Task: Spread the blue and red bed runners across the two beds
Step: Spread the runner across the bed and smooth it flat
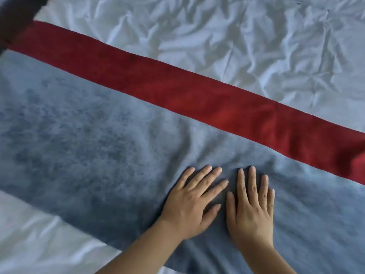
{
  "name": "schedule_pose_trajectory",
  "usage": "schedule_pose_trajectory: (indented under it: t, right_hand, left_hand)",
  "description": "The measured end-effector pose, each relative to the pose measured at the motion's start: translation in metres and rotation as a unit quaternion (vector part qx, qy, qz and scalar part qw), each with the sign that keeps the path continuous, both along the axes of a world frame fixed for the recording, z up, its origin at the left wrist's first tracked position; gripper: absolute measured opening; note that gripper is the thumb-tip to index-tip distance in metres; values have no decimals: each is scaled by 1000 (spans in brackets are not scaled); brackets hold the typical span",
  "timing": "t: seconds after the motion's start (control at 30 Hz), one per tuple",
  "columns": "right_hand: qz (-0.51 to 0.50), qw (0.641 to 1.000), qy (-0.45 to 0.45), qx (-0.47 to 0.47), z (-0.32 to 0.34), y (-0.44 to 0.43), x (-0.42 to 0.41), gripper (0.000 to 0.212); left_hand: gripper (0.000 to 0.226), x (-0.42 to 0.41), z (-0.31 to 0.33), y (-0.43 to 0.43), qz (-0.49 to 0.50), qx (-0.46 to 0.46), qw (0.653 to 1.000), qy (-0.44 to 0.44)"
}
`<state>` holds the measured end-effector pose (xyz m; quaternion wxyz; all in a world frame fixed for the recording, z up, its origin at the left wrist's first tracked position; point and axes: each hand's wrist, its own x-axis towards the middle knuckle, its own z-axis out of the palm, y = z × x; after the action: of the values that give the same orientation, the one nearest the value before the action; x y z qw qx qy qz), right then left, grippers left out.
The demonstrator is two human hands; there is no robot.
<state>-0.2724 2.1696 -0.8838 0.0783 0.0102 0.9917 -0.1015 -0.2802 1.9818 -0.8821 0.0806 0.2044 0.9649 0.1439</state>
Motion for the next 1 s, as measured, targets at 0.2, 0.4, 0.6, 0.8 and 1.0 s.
schedule_pose_trajectory:
  t: [0.2, 0.4, 0.6, 0.8, 1.0]
  right_hand:
    - [17, 1000, -2, 1, 2, -127, -48, 72]
    - [94, 995, -28, 9, 9, -258, -80, 68]
    - [116, 992, -52, 10, 6, -347, -103, 67]
    - [172, 983, -52, 25, 4, -412, -121, 63]
    - [178, 981, -59, 54, 3, -426, -124, 61]
  left_hand:
    - [64, -38, 1, -163, 13, -43, 999, -8]
    - [65, -82, 15, -302, 114, -94, 989, -29]
    - [68, -107, 14, -431, 201, -117, 972, -38]
    - [69, -107, 8, -520, 300, -125, 944, -52]
    - [70, -106, 2, -521, 318, -120, 939, -46]
